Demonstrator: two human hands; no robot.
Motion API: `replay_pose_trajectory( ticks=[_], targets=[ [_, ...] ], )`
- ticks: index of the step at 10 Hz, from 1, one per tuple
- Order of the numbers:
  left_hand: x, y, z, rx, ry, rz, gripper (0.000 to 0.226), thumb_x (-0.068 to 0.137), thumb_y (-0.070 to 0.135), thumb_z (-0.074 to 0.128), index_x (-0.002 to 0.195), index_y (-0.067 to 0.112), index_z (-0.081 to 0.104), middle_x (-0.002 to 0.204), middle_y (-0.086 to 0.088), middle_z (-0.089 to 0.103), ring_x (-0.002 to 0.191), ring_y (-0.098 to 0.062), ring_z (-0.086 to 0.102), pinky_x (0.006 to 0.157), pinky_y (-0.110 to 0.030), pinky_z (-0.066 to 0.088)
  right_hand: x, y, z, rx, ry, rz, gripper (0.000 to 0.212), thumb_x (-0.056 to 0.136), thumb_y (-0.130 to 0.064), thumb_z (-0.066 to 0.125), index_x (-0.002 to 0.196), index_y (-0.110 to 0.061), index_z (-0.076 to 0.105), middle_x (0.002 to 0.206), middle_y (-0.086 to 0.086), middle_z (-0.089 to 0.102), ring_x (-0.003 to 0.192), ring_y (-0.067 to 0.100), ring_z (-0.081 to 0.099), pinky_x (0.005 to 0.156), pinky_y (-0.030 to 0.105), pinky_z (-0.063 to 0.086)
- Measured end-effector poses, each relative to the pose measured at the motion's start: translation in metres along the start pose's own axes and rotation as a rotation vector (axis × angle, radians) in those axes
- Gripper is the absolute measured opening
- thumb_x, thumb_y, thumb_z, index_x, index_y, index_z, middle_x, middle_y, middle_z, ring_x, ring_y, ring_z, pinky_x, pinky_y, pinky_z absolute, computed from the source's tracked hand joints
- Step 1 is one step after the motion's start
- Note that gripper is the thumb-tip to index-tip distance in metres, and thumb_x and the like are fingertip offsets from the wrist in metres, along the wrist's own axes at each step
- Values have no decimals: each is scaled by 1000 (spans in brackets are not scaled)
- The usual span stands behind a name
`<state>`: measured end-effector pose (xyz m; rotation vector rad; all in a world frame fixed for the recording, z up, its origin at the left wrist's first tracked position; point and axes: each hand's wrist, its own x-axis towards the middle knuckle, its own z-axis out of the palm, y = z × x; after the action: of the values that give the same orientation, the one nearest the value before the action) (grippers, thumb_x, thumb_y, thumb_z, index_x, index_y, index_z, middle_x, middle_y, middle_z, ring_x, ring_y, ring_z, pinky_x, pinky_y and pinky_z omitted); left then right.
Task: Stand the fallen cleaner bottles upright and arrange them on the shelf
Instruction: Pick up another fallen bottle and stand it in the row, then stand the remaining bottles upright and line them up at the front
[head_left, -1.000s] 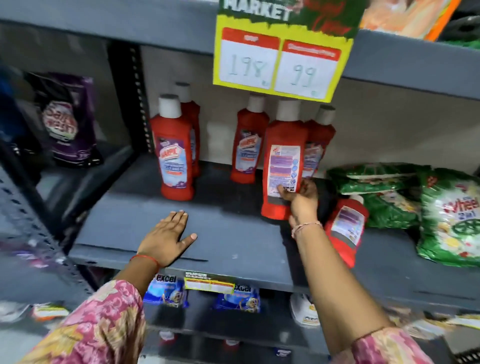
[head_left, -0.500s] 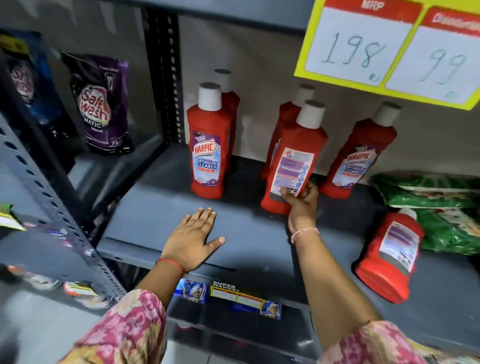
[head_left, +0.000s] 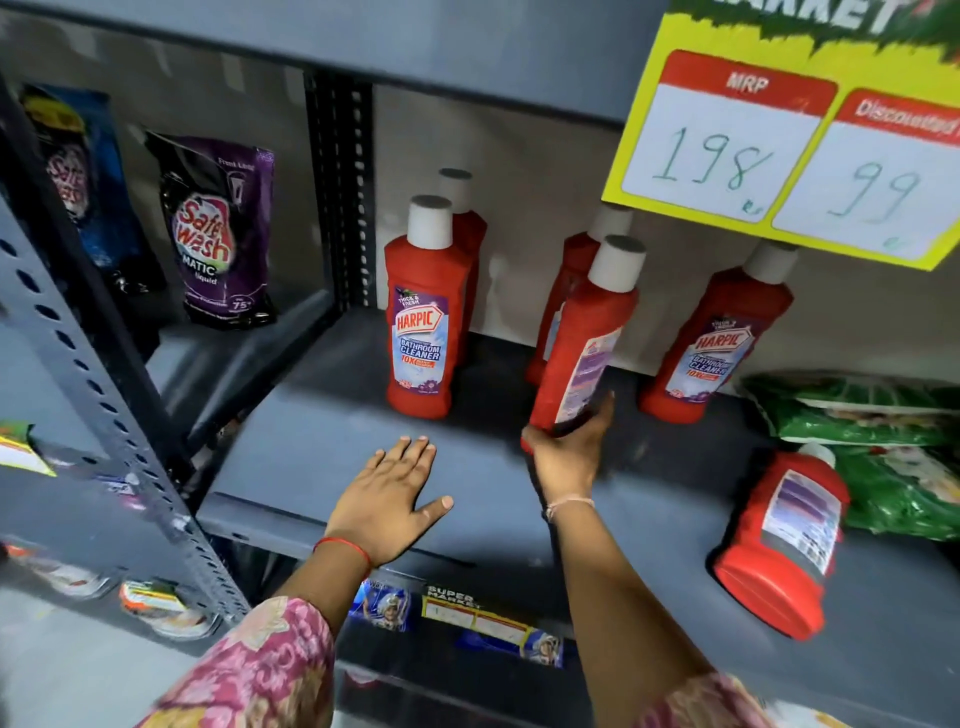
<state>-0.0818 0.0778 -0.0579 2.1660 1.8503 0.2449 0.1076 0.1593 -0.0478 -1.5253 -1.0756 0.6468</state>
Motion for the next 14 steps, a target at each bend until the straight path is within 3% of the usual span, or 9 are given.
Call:
replay_pose_trajectory(
  ticks=[1,3,5,9,10,11,12,13,14],
  targets=[
    [0,0,-1,3,-2,2,71,93,53,30,147,17,4,160,0,1,147,-14,-5,120,-32,-2,1,-1,-2,-87,19,-47,120,48,-30,85,142,-13,13,138,19,41,128,34,36,108,45,30],
    [0,0,-2,13,-12,1,71,93,54,28,147,16,3,160,-1,1,147,-14,-5,119,-31,-3,-1,10,-14,78,-64,9,54,58,-12,80,93,-21,40,92,9,65,80,24,63,70,32,50],
    [-1,0,-2,26,-14,-1,70,93,54,27,147,16,3,159,-1,1,147,-14,-5,119,-31,-3,19,22,-31,143,-260,36,38,72,5,66,102,-17,58,106,7,63,95,20,58,93,41,47],
    [-14,34,8,-2,-16,89,70,93,53,29,147,17,4,159,0,1,146,-13,-5,120,-31,-1,9,15,-105,-122,-393,17,41,83,-2,58,123,-4,49,130,16,55,118,28,52,101,34,39],
    [-10,87,18,17,-73,239,70,93,52,31,147,16,6,159,0,3,147,-14,-3,119,-31,-1,-18,27,-175,-217,-127,75,61,84,-11,60,138,-8,32,144,13,40,132,29,38,107,31,30],
    [-2,78,16,15,-54,198,69,93,51,33,147,15,8,159,-2,4,147,-15,-3,119,-32,-1,-38,28,-168,-547,-228,-163,84,87,-28,55,143,-12,-6,156,8,-5,144,24,-3,116,31,3],
    [-3,50,12,31,-44,145,69,93,49,34,147,13,10,159,-3,6,147,-16,-2,119,-31,-3,-42,23,-175,-806,-178,-450,81,89,-39,46,140,-16,-12,148,-2,-18,140,19,-17,114,34,-6],
    [-1,33,9,12,-20,87,69,93,48,36,147,11,12,159,-5,7,147,-18,-1,120,-34,0,-18,8,-198,-803,-14,-431,70,91,-31,46,142,-4,7,153,12,-3,143,30,-4,116,36,-2],
    [3,46,13,10,-47,112,70,93,47,37,147,10,11,159,-7,6,147,-20,-1,120,-34,1,8,7,-230,-767,104,-140,44,88,-14,48,125,8,42,140,34,32,129,43,31,109,41,21]
  ],
)
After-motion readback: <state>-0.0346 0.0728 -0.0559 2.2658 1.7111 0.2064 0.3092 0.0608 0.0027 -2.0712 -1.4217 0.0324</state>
